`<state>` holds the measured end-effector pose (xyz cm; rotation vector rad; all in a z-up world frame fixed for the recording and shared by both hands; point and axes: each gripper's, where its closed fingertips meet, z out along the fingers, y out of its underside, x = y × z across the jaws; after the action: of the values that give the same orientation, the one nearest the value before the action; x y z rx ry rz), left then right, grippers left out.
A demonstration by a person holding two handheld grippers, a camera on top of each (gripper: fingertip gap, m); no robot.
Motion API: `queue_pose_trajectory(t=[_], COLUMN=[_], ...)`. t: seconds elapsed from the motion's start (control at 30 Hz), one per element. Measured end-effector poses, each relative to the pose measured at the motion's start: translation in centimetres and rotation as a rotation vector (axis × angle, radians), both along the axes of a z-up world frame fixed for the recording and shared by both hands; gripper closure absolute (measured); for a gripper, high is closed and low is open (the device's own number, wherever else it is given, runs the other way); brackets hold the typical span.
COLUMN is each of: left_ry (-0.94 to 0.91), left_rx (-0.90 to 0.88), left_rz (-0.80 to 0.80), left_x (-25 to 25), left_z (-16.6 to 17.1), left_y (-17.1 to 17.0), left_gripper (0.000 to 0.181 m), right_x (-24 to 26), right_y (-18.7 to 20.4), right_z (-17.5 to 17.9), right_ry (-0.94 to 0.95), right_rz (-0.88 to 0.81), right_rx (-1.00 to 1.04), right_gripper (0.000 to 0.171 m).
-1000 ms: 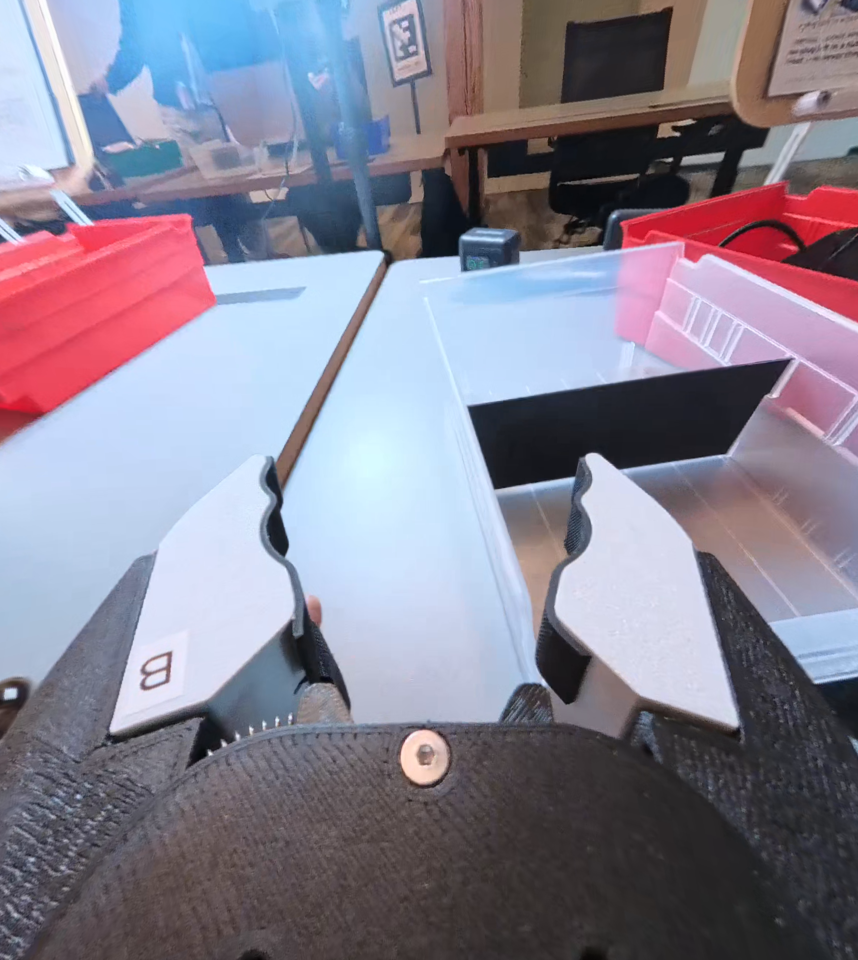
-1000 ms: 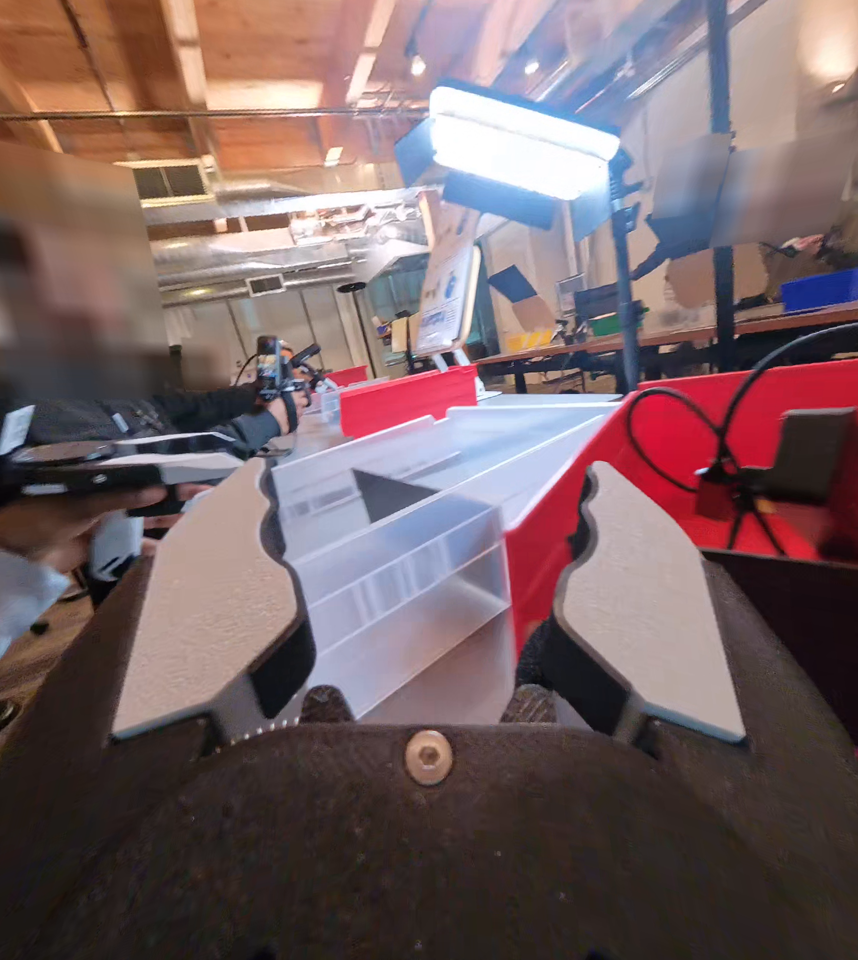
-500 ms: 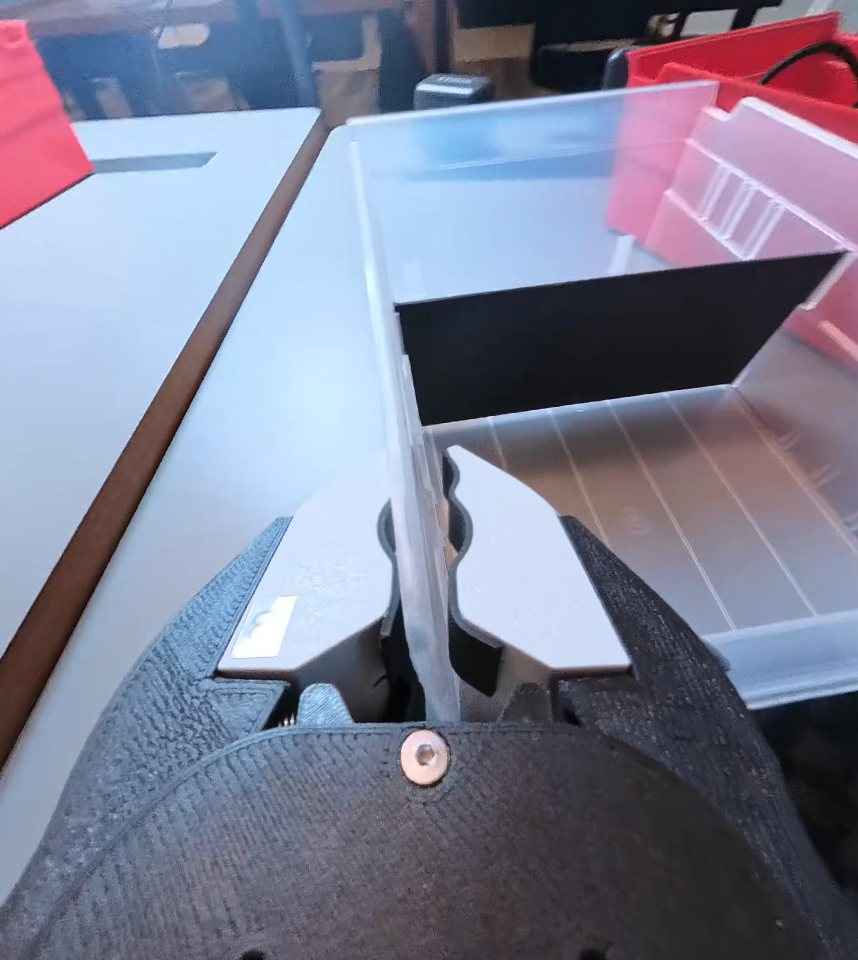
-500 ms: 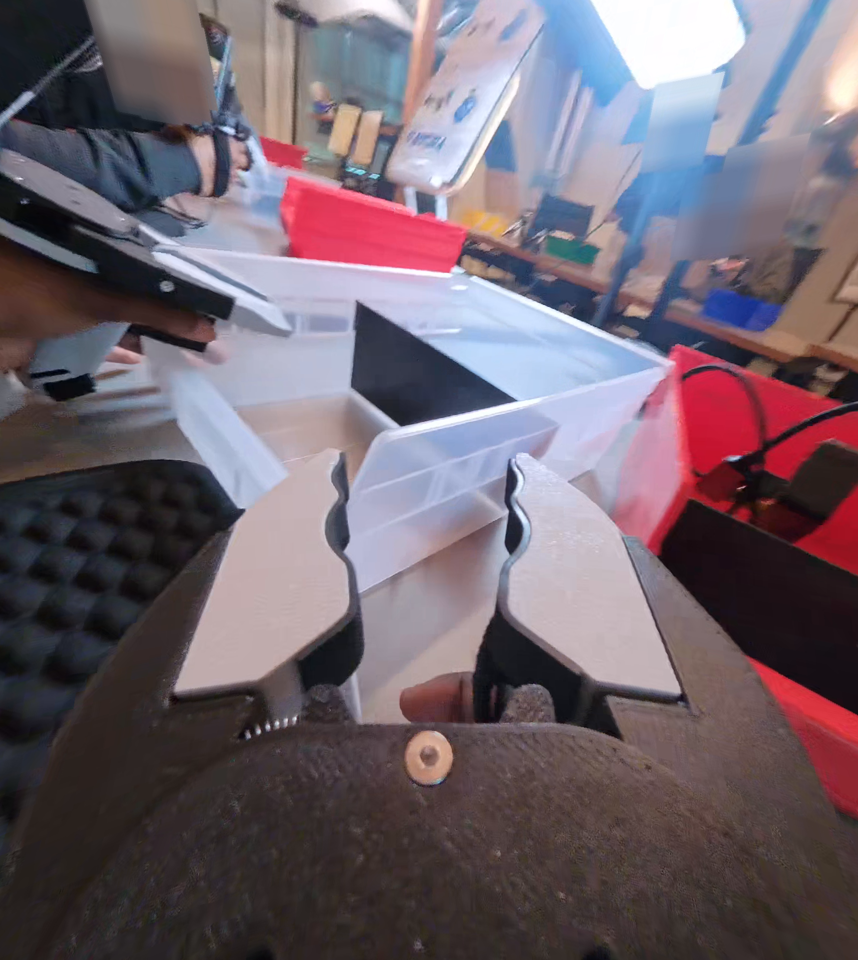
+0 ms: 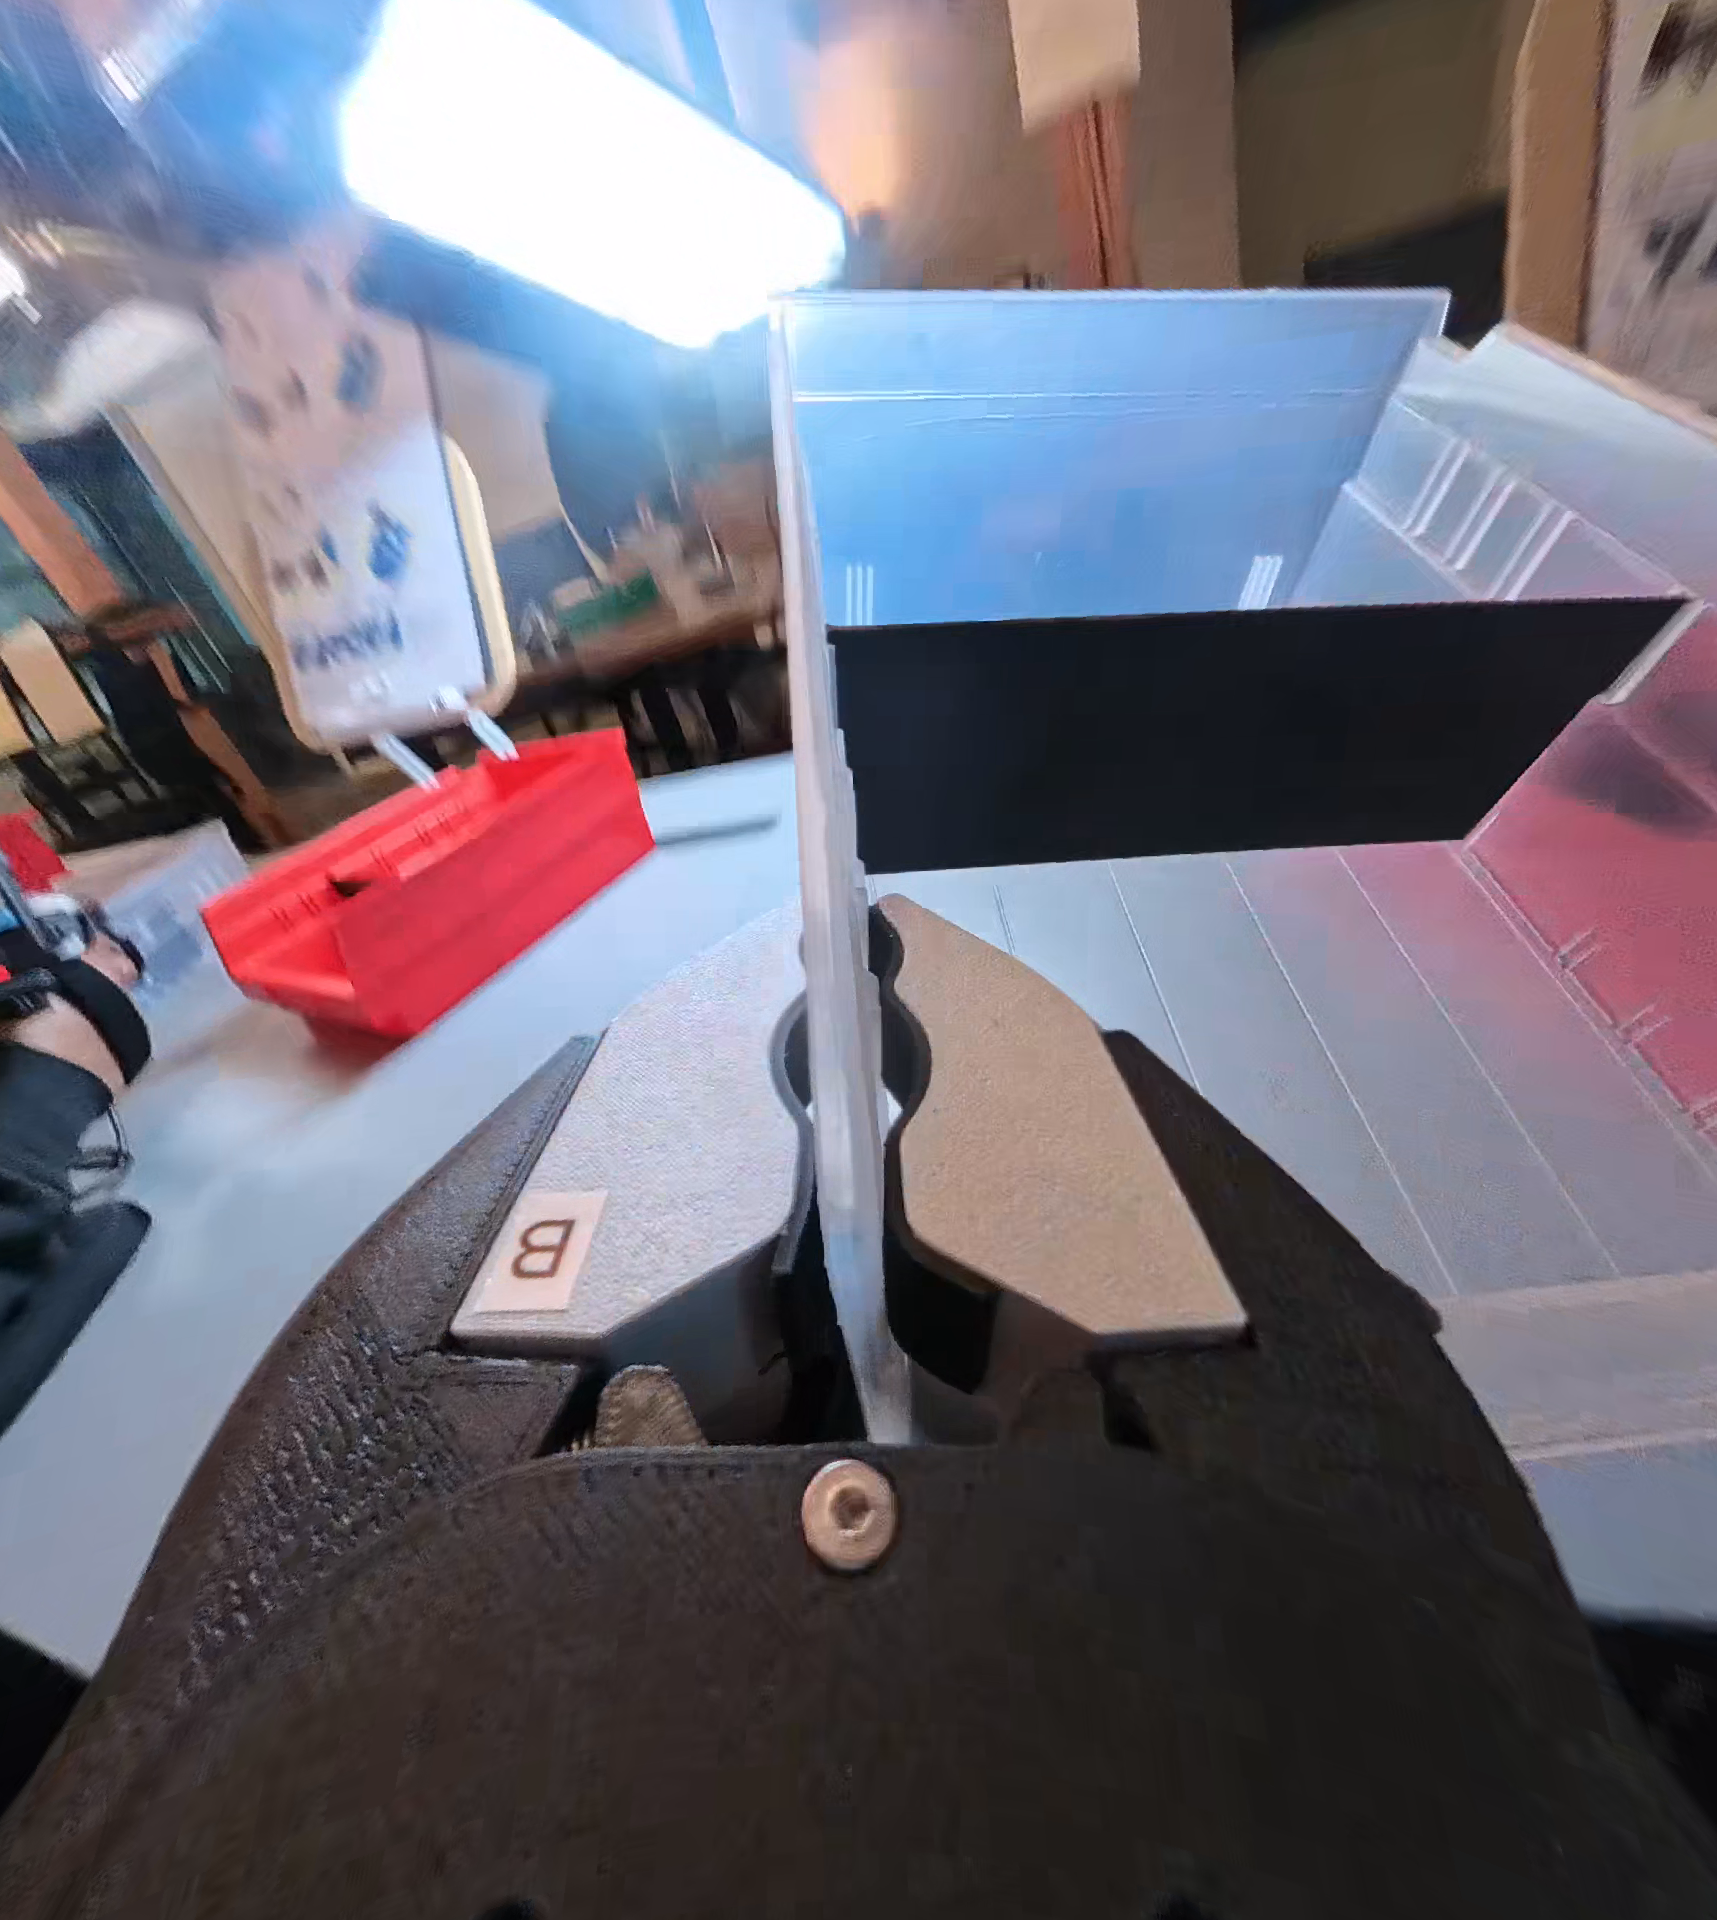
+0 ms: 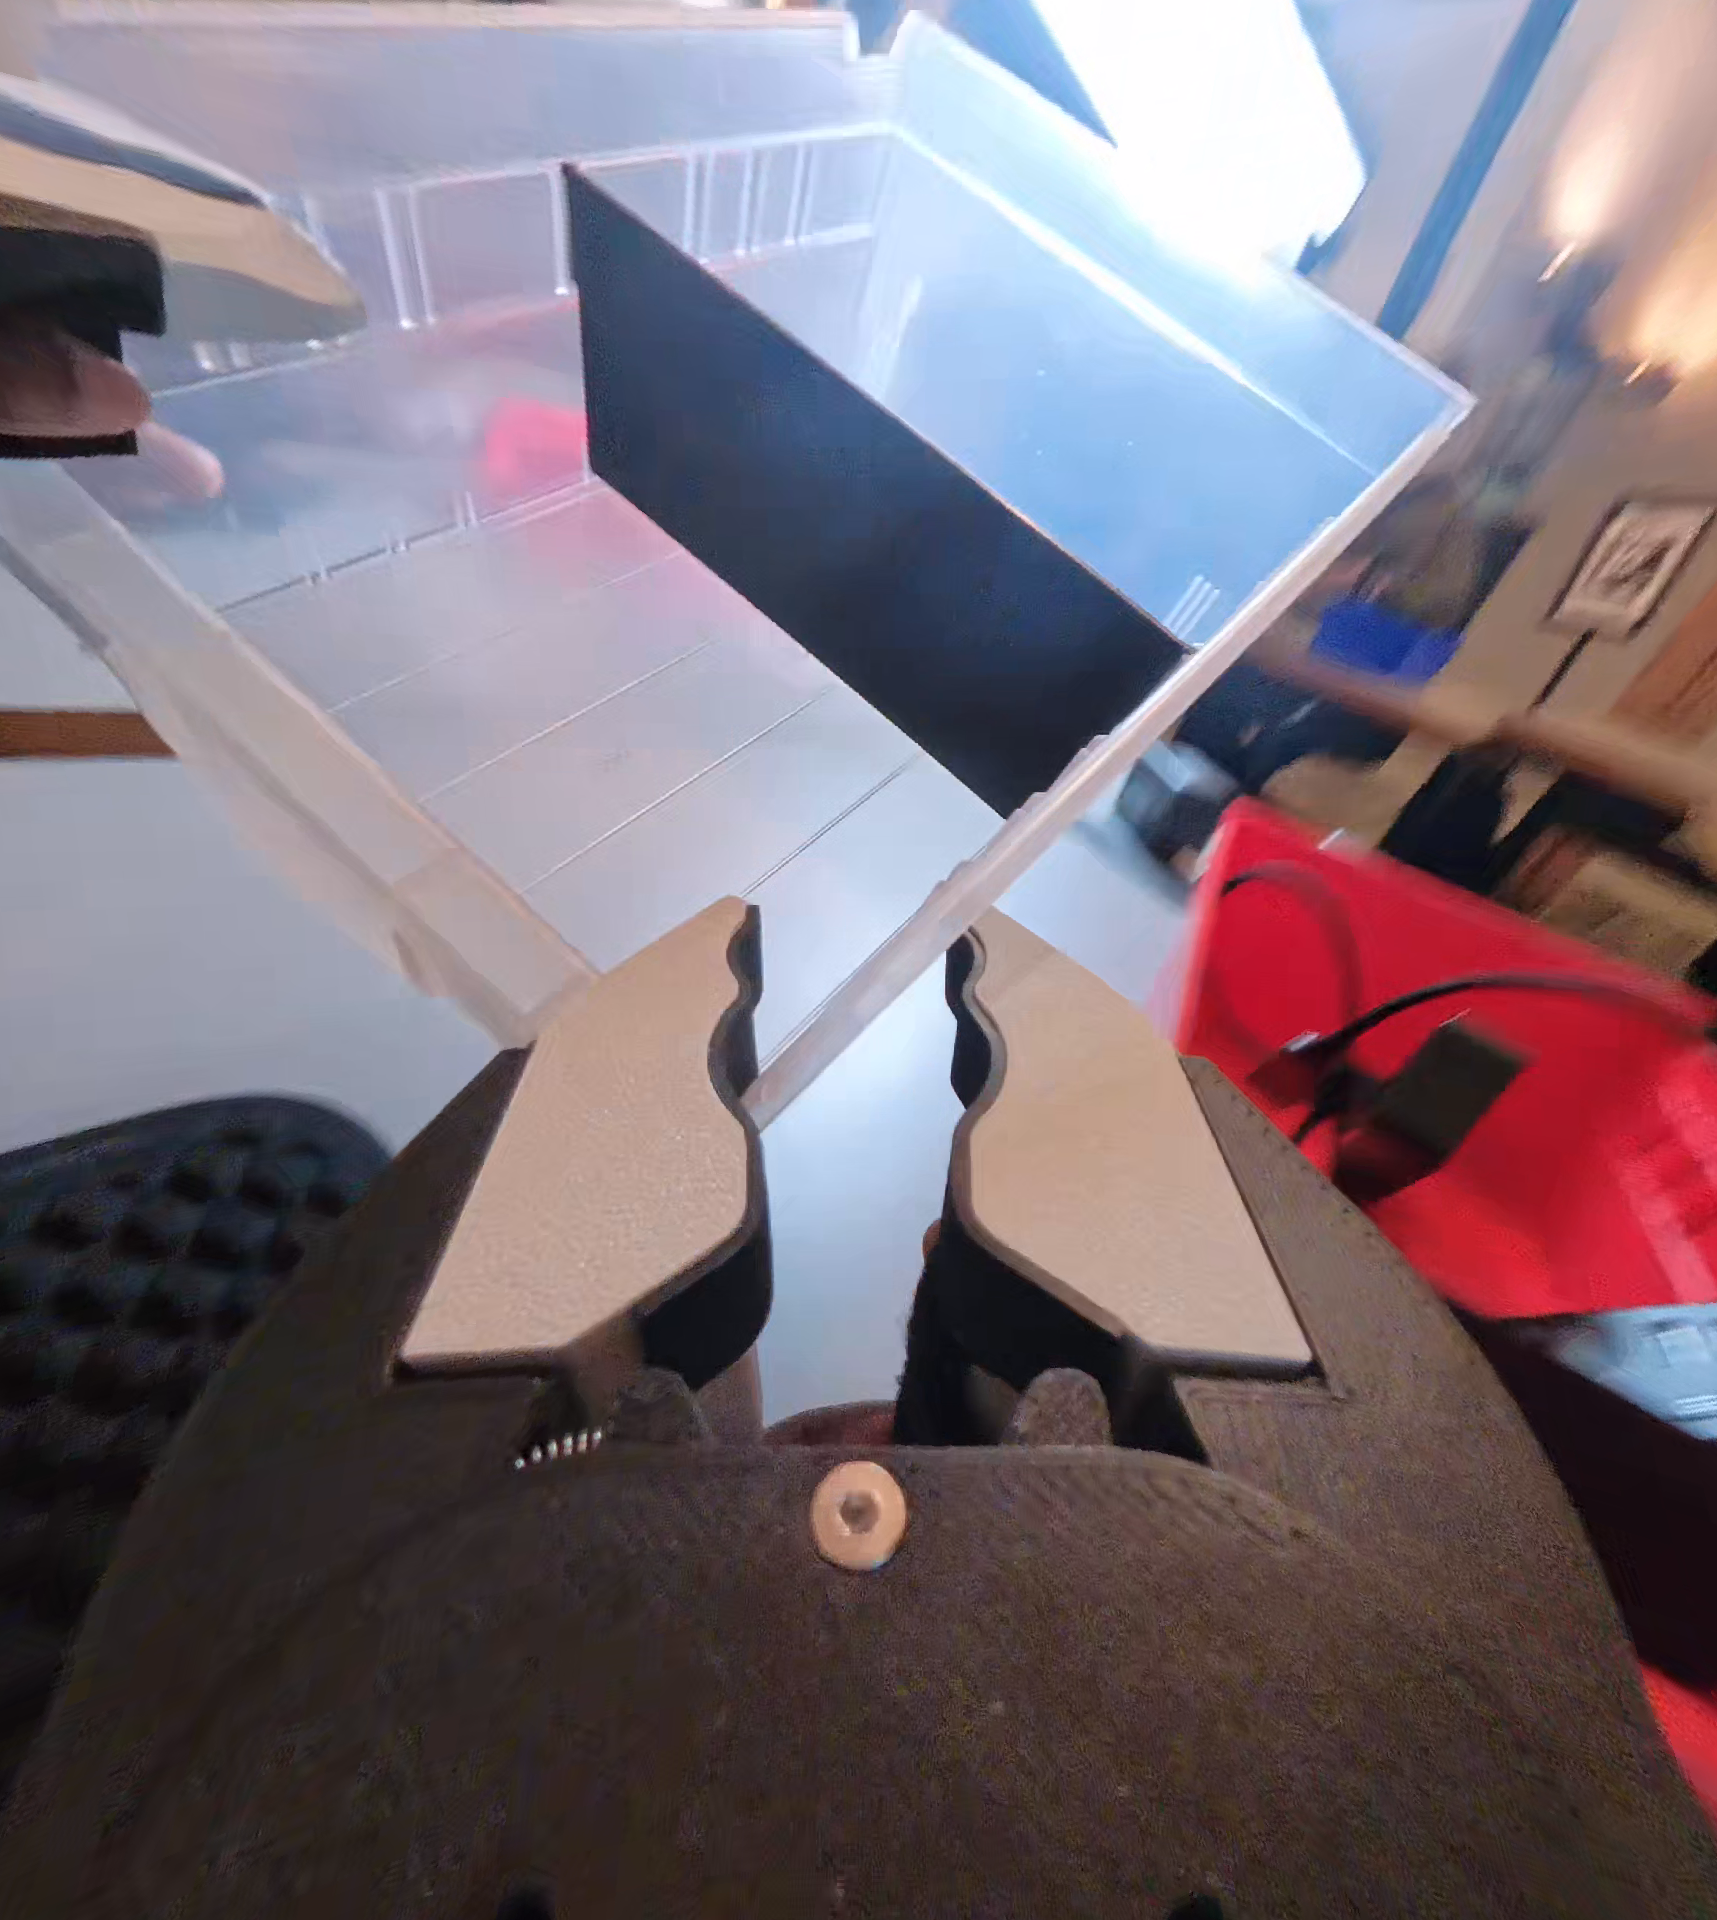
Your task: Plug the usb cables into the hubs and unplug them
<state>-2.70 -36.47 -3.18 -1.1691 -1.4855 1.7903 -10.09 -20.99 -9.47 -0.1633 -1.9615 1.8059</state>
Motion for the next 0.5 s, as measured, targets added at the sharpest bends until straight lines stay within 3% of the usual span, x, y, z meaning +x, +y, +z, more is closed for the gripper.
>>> queue_pose_trajectory(t=[0.1, 0.23, 0.5], left_ry=[0.217, 0.407, 0.313], left_rx=[-0.067, -0.069, -0.081], left_rz=[-0.04, -0.199, -0.581], left_x=[0.2, -2.0, -12.2], left_z=[4.3, 6.7, 7.6], left_y=[3.3, 8.9, 23.3], left_gripper=[0.176, 0.17, 0.167], right_x=[-0.6, -1.6, -6.0], right_y=[3.2, 9.6, 24.7], right_z=[4.9, 9.3, 8.5], right_ry=[0.201, 0.348, 0.344], right_rz=[-0.076, -0.19, -0.555], right_rx=[-0.101, -0.213, -0.144], right_gripper=[0.14, 0.145, 0.144])
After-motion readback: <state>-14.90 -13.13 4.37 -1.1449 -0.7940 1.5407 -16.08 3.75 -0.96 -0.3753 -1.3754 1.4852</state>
